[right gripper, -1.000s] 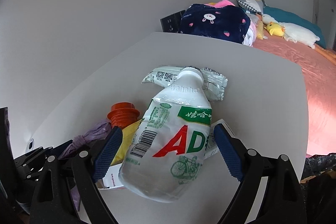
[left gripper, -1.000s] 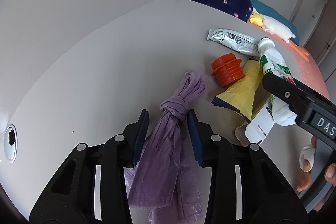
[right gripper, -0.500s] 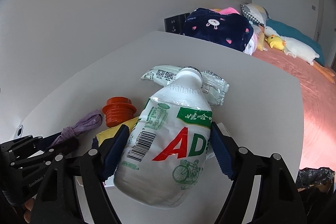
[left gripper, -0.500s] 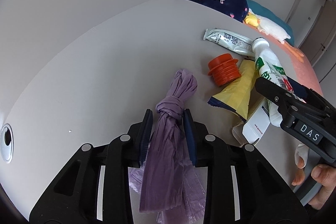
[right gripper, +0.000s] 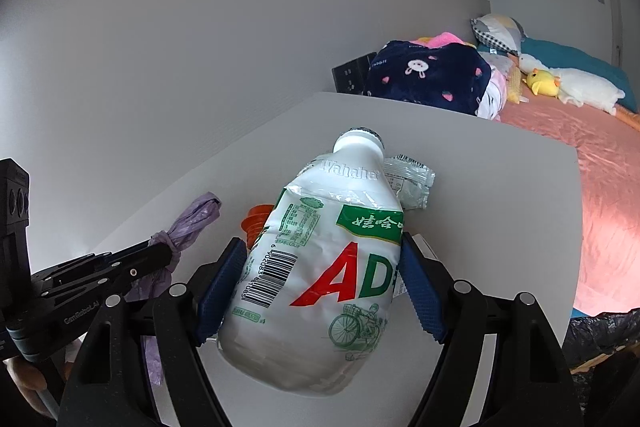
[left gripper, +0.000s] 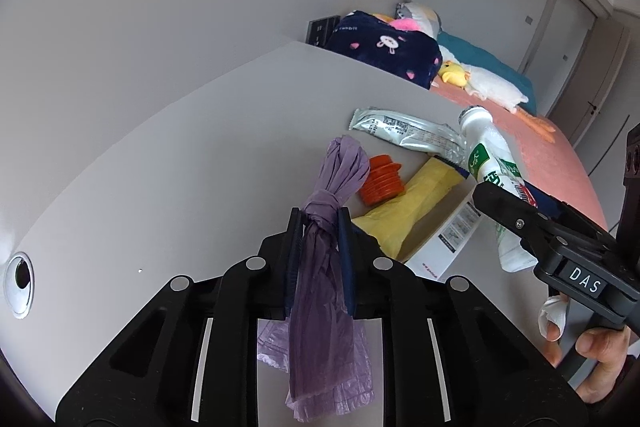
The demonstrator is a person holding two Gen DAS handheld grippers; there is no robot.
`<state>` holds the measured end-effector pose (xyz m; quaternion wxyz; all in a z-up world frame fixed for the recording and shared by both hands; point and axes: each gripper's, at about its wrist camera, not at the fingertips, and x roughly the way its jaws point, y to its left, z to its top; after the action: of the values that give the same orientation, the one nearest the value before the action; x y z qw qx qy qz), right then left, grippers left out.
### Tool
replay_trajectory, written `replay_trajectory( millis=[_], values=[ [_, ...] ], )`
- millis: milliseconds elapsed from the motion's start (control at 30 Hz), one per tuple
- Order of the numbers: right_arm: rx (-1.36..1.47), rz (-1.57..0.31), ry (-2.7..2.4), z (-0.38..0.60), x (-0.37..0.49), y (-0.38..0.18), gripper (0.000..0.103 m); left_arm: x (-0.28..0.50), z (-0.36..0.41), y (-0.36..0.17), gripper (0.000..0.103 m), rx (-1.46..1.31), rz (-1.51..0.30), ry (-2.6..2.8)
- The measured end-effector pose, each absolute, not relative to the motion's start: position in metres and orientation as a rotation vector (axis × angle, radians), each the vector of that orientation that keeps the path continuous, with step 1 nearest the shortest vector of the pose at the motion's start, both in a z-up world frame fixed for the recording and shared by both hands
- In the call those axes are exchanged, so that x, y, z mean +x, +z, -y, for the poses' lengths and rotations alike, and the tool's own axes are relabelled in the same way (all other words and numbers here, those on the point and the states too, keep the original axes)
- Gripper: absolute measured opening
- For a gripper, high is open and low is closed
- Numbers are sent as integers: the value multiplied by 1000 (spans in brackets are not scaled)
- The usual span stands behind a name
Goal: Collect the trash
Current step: 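Carry the purple bag and the white bottle in both tools over the trash bag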
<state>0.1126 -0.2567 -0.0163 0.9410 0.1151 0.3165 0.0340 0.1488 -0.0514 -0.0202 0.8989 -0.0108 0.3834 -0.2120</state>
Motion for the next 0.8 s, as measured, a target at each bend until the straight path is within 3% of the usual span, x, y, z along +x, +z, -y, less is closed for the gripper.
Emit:
replay_trajectory(
  millis=[800],
  values=[
    [298,-583,40,310,53,9,77,117,106,-2,17,20,-778,-498]
  ],
)
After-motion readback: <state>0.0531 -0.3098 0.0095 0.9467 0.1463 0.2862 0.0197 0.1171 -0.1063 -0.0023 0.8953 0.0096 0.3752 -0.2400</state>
